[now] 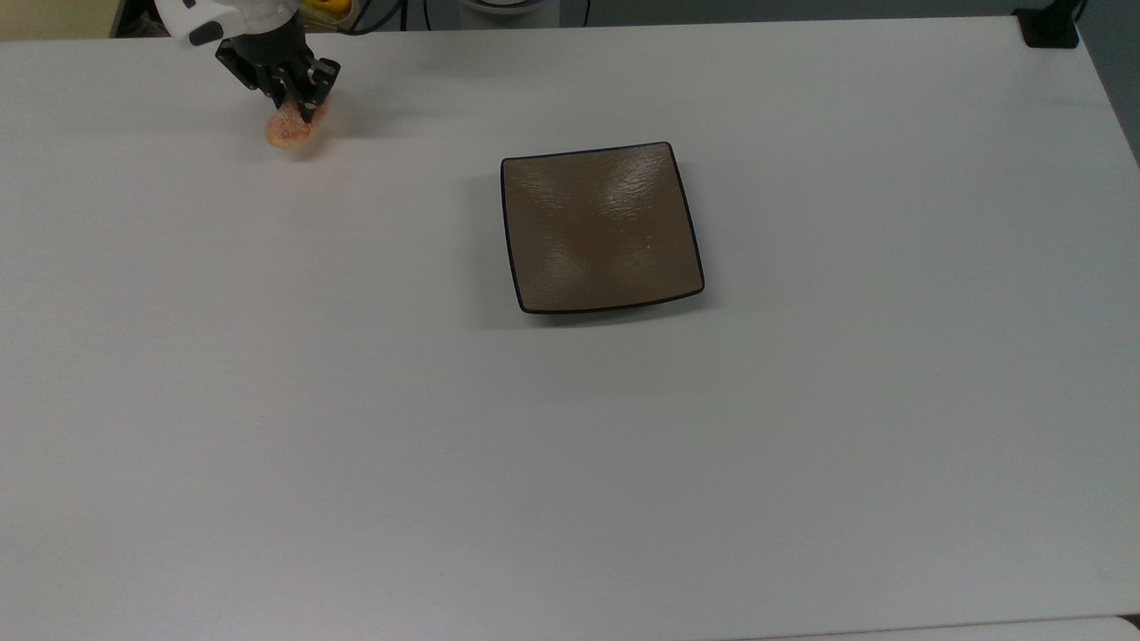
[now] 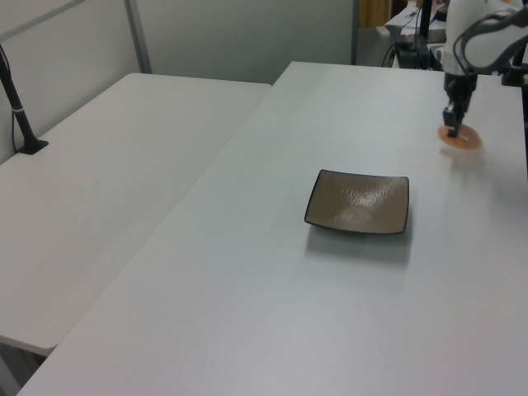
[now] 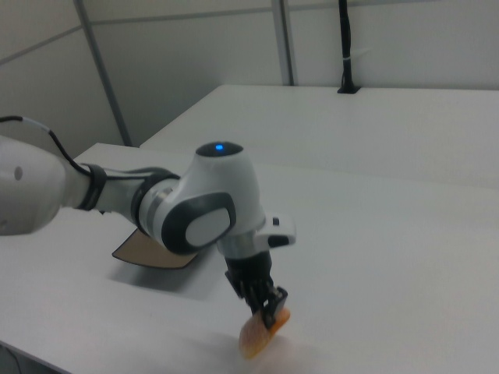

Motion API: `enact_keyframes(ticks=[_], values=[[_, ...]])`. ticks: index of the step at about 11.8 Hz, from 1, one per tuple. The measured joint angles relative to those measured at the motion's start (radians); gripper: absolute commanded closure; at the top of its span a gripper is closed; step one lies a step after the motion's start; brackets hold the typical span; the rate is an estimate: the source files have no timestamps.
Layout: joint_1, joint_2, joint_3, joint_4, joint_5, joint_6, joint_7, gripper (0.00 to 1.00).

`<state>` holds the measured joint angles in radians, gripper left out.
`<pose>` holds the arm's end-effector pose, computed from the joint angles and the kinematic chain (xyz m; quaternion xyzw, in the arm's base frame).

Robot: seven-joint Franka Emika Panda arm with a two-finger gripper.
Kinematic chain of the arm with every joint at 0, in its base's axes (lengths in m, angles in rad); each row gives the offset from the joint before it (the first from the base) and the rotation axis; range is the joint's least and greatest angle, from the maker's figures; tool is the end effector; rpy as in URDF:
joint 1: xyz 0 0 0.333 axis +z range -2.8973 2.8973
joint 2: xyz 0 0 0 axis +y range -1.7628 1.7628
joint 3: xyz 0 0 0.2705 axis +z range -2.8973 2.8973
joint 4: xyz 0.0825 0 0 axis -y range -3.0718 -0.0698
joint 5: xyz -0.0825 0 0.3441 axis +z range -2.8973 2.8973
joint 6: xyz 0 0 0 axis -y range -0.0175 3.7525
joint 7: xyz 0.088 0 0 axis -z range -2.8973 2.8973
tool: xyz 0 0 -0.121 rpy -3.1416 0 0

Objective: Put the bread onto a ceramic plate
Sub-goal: 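Close the gripper on the bread roll and lift it, then carry the held bread roll over the dark square plate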

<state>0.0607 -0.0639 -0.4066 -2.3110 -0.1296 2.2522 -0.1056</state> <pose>0.4442 -0.1651 0.3343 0.9962 -0.0788 -0.0080 0.0368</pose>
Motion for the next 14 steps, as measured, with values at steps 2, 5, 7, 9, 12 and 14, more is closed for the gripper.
enact_keyframes(ticks=[2, 5, 7, 9, 12, 14], values=[[0.037, -0.006, 0.000, 0.073, 0.098, -0.028, 0.035, 0.72], [0.078, -0.009, 0.001, 0.155, 0.250, -0.050, 0.077, 0.72], [0.129, -0.009, 0.002, 0.190, 0.297, -0.050, 0.160, 0.72], [0.198, -0.008, 0.003, 0.212, 0.330, -0.050, 0.244, 0.72], [0.281, -0.006, 0.003, 0.223, 0.347, -0.050, 0.346, 0.72], [0.339, 0.013, 0.004, 0.237, 0.348, -0.050, 0.404, 0.72]])
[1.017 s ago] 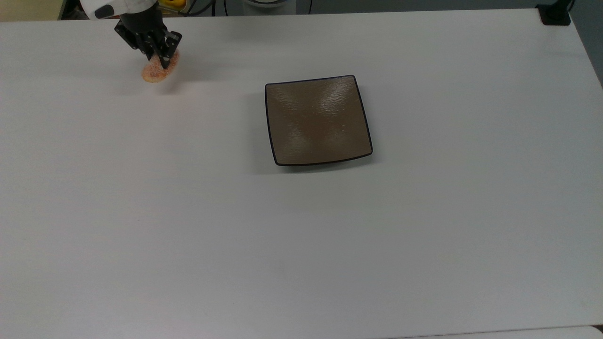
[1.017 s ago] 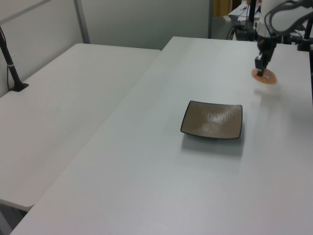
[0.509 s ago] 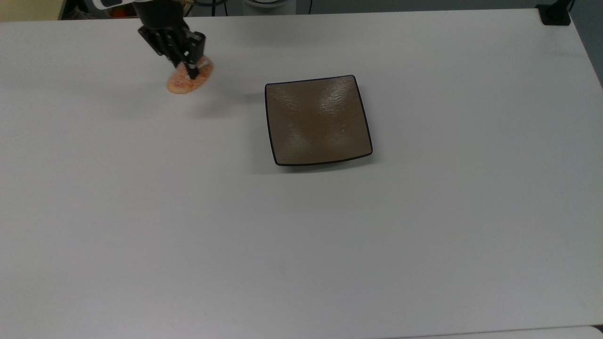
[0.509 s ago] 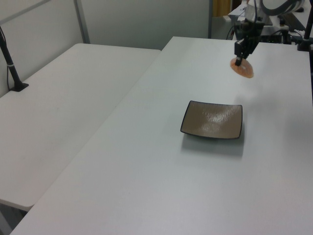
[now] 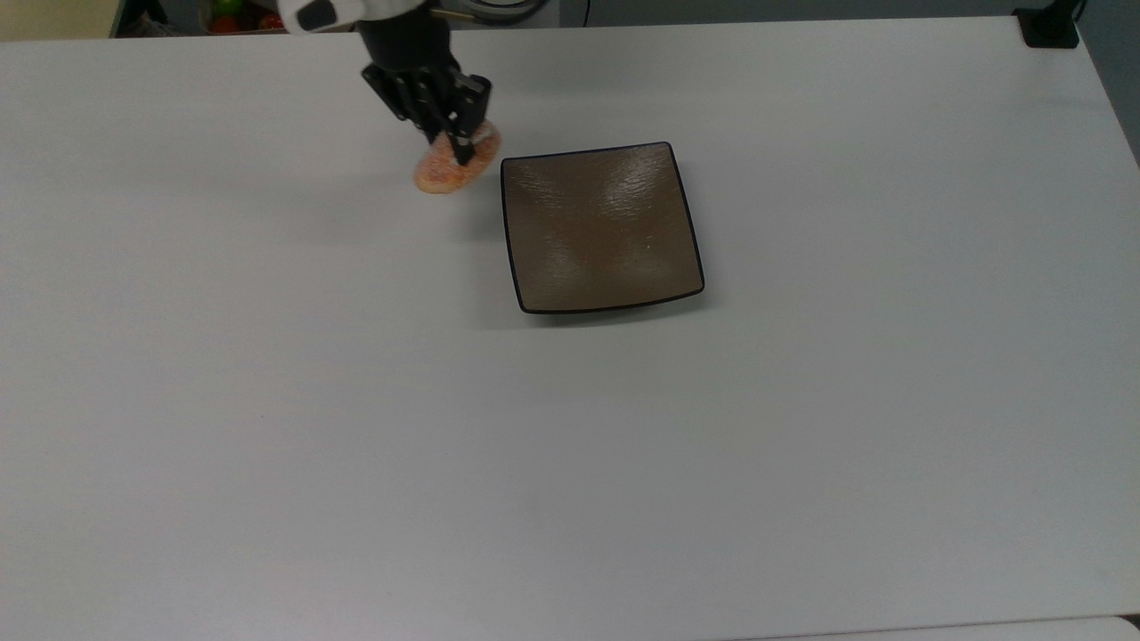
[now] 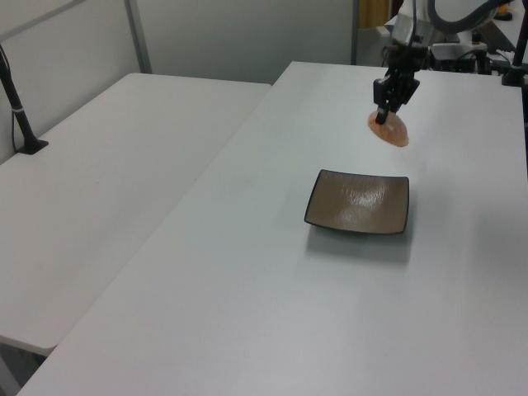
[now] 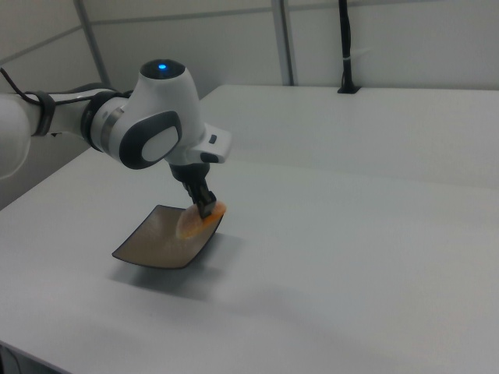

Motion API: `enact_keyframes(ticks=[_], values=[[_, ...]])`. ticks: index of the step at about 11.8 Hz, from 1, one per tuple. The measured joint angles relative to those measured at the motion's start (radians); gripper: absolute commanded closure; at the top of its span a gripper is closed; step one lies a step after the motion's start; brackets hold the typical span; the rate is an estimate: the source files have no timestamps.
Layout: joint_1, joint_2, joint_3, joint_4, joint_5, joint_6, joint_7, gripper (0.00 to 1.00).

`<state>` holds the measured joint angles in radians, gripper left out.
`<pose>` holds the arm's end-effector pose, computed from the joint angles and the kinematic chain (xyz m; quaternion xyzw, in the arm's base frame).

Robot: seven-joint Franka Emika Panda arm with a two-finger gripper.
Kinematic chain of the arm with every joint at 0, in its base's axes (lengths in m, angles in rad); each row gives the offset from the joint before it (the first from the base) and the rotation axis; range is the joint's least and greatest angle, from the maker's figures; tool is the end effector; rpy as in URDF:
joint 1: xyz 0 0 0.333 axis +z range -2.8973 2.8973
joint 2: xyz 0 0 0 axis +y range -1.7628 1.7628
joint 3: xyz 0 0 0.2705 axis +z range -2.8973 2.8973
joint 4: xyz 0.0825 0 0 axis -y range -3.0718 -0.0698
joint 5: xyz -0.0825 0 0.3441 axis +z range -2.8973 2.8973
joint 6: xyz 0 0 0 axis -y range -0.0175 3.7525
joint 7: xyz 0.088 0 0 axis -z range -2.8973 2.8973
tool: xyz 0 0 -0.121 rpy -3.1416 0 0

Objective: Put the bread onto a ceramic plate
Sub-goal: 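Carry the held bread roll over the dark square plate, then lower the bread roll onto the plate and open the gripper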

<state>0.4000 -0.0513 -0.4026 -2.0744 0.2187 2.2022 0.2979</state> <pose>0.5231 0.0069 0.4268 -0.9696 0.2045 -0.0701 0.1149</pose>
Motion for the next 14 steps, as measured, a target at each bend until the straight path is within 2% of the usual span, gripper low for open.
enact_keyframes(ticks=[2, 4, 7, 9, 11, 13, 14], values=[[0.058, 0.043, 0.010, 0.027, 0.001, 0.000, 0.048, 0.72], [0.064, 0.093, 0.069, 0.049, 0.001, 0.017, 0.087, 0.72], [-0.049, 0.176, 0.253, 0.094, 0.001, 0.068, 0.147, 0.72], [-0.080, 0.233, 0.304, 0.111, 0.001, 0.130, 0.173, 0.70], [-0.084, 0.275, 0.322, 0.125, 0.000, 0.154, 0.183, 0.55], [-0.084, 0.292, 0.332, 0.131, -0.007, 0.155, 0.184, 0.11], [-0.084, 0.294, 0.336, 0.132, -0.010, 0.155, 0.184, 0.00]])
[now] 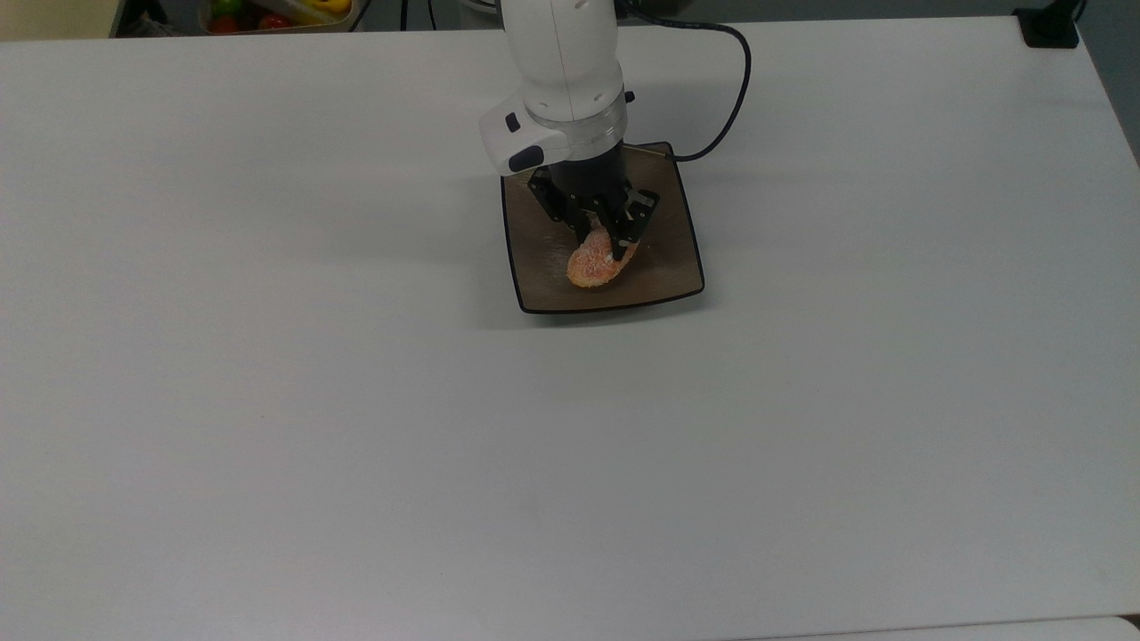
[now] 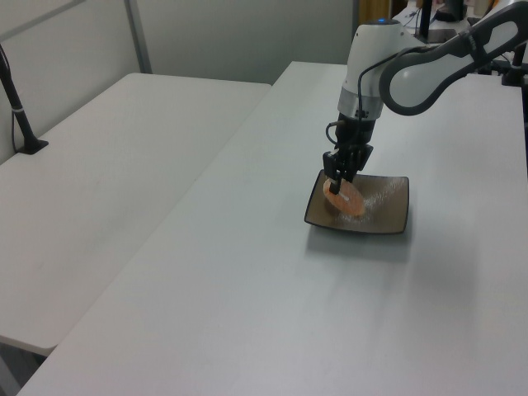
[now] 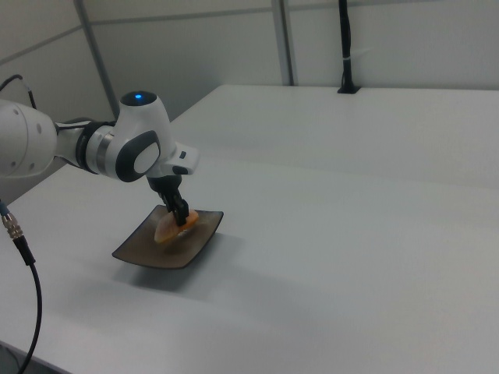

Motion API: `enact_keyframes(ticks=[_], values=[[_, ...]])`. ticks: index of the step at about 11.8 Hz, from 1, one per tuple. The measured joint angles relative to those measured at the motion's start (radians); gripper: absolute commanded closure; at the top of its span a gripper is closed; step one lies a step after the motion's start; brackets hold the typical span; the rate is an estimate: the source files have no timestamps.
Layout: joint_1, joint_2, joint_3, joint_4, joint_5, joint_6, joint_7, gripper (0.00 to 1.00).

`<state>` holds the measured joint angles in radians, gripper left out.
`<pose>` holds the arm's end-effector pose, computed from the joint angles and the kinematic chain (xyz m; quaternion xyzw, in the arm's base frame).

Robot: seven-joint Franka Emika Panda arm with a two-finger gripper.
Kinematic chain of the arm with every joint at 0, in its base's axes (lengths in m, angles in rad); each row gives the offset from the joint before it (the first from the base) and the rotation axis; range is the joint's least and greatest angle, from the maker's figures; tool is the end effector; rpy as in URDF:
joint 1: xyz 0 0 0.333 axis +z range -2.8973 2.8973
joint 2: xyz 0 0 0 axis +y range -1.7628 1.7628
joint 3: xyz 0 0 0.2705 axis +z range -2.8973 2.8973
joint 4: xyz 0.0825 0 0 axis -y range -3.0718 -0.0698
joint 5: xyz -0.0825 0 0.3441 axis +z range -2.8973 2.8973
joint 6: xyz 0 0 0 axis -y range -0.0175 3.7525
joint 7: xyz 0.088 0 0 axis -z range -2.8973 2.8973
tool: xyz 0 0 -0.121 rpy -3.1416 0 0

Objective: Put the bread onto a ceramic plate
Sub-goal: 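Lower the bread roll onto the plate and open the gripper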

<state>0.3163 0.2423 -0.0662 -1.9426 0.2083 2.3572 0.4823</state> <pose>0.5619 0.1498 0.3415 -0.9773 0.1798 -0.0549 0.0979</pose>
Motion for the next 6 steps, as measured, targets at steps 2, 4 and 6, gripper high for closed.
enact_keyframes(ticks=[2, 4, 6], values=[[0.000, 0.000, 0.002, 0.001, -0.010, 0.000, 0.000, 0.00], [0.000, 0.000, 0.002, 0.003, -0.016, 0.000, 0.000, 0.00], [-0.003, -0.001, 0.002, 0.012, -0.016, 0.000, 0.000, 0.00]])
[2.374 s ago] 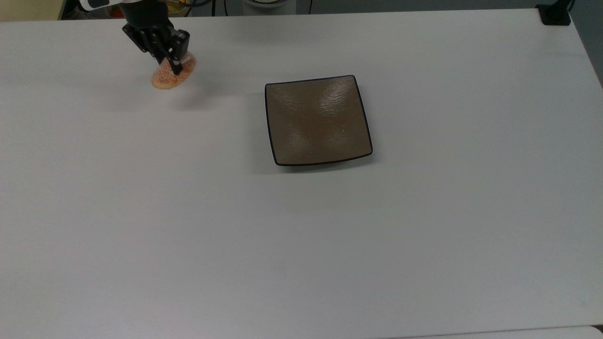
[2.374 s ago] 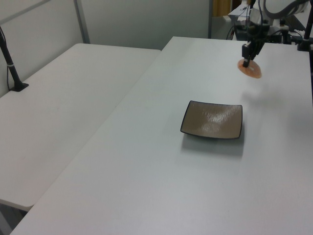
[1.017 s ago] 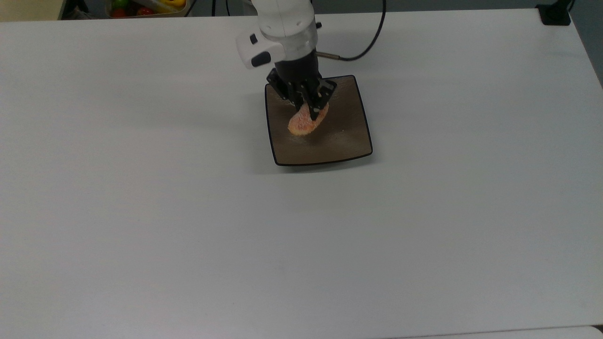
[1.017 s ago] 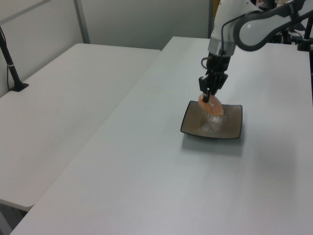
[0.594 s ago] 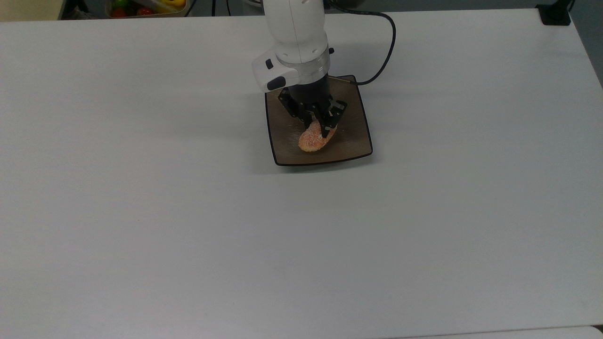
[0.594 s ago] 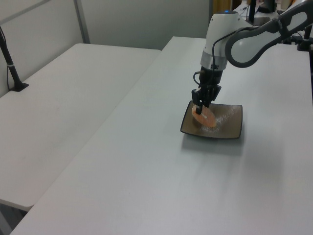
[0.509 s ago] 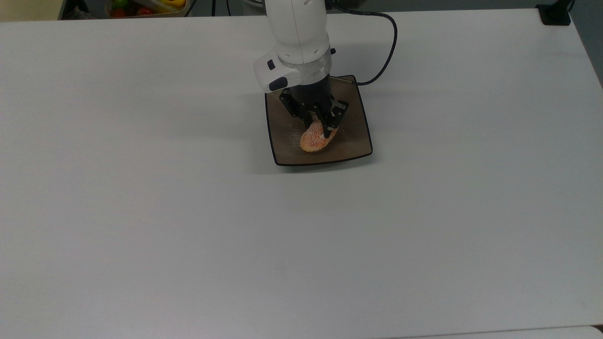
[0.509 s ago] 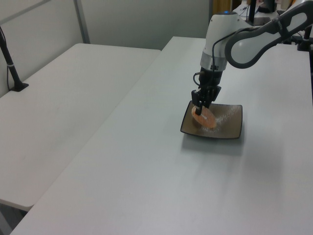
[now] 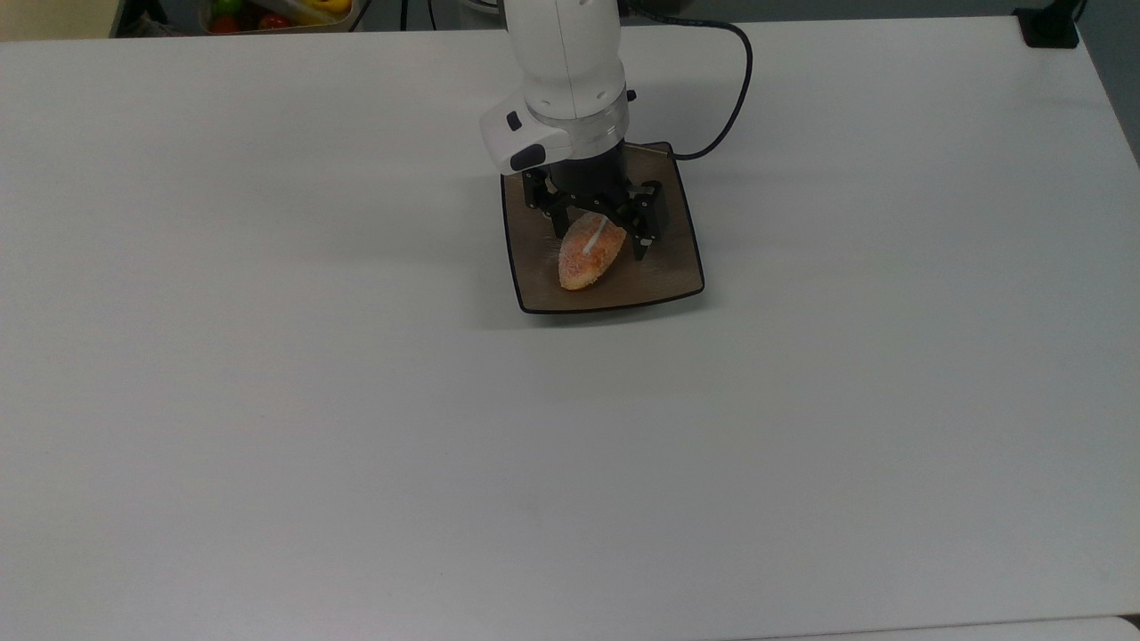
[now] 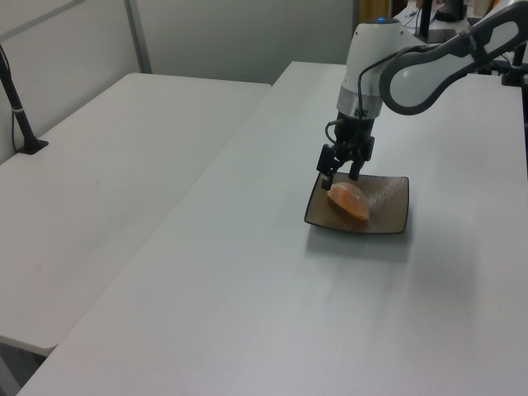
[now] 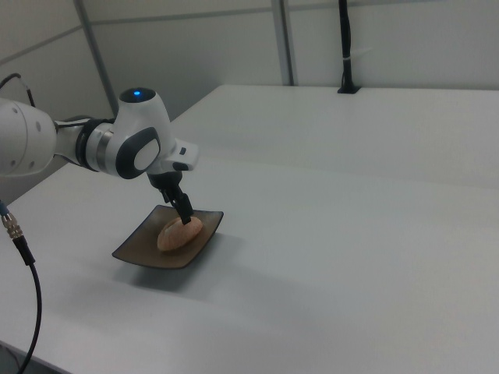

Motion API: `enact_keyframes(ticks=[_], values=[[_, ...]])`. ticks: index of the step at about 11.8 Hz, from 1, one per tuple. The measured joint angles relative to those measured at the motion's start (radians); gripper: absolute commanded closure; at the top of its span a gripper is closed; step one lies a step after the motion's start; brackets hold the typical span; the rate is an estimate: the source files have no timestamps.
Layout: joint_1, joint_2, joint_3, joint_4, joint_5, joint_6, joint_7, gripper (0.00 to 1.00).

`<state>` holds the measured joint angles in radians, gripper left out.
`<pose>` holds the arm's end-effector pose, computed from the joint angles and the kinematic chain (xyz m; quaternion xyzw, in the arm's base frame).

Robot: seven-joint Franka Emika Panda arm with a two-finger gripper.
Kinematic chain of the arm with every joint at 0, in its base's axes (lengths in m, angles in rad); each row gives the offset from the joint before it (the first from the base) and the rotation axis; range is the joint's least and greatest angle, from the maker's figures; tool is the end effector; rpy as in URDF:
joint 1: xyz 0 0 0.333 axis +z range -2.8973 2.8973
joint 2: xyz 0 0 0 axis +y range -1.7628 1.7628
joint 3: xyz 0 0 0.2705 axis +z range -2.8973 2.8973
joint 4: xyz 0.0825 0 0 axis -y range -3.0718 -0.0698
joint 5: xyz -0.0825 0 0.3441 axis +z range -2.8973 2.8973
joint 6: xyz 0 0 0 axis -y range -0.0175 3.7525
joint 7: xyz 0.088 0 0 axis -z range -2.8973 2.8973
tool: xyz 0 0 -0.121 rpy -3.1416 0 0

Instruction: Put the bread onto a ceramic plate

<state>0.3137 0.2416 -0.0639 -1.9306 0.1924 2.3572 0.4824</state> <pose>0.5647 0.1500 0.3471 -0.9781 0.1745 -0.0627 0.0951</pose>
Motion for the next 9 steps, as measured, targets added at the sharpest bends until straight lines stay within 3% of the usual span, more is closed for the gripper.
enact_keyframes(ticks=[4, 7, 9], values=[[-0.037, -0.053, 0.000, 0.037, -0.020, -0.069, -0.012, 0.00], [-0.087, -0.166, 0.000, 0.050, -0.035, -0.311, -0.182, 0.00], [-0.103, -0.233, 0.000, 0.050, -0.091, -0.445, -0.287, 0.00]])
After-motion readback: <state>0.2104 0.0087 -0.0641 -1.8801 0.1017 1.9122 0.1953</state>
